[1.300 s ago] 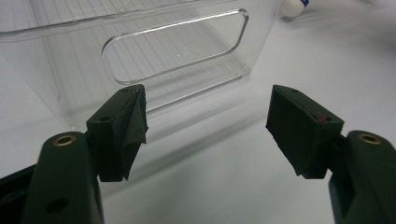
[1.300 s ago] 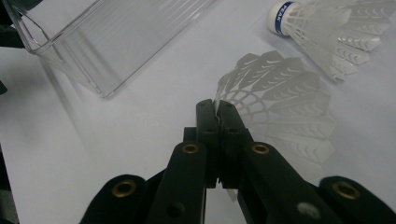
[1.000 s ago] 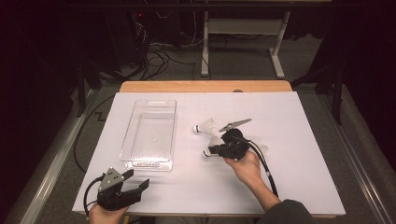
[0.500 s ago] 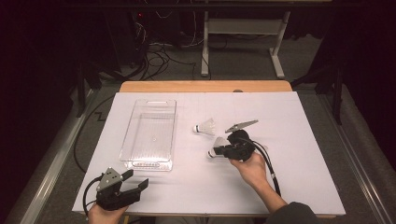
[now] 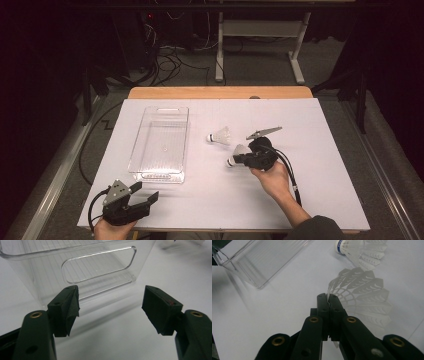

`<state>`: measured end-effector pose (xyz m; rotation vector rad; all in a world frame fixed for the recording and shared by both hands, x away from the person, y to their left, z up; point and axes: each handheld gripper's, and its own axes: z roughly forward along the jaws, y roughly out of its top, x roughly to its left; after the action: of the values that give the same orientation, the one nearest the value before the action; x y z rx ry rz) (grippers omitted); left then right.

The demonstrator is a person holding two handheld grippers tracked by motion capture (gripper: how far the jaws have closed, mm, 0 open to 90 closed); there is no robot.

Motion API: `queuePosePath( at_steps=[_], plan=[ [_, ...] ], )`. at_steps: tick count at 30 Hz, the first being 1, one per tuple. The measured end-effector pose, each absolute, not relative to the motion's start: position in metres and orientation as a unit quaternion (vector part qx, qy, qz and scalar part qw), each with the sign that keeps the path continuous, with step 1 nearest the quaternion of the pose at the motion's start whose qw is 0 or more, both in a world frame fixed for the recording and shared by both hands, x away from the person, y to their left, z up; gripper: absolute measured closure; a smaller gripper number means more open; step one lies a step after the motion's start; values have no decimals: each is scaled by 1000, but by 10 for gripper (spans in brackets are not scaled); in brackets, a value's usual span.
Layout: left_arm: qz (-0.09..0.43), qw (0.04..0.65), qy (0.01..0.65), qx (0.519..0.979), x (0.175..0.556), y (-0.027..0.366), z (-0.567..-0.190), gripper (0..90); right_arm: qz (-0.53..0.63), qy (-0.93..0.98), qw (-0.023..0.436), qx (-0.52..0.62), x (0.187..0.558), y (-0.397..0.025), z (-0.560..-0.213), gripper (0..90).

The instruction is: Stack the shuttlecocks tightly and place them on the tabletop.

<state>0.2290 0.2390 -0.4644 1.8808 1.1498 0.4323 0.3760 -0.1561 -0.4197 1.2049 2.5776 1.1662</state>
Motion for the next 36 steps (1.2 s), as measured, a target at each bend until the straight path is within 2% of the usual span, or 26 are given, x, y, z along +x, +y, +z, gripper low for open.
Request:
queuePosePath(
  at_steps=[36],
  plan=[
    [176,430,464,754,229,239,-465,306,409,796,60,442,403,-178,-413,900]
  ],
)
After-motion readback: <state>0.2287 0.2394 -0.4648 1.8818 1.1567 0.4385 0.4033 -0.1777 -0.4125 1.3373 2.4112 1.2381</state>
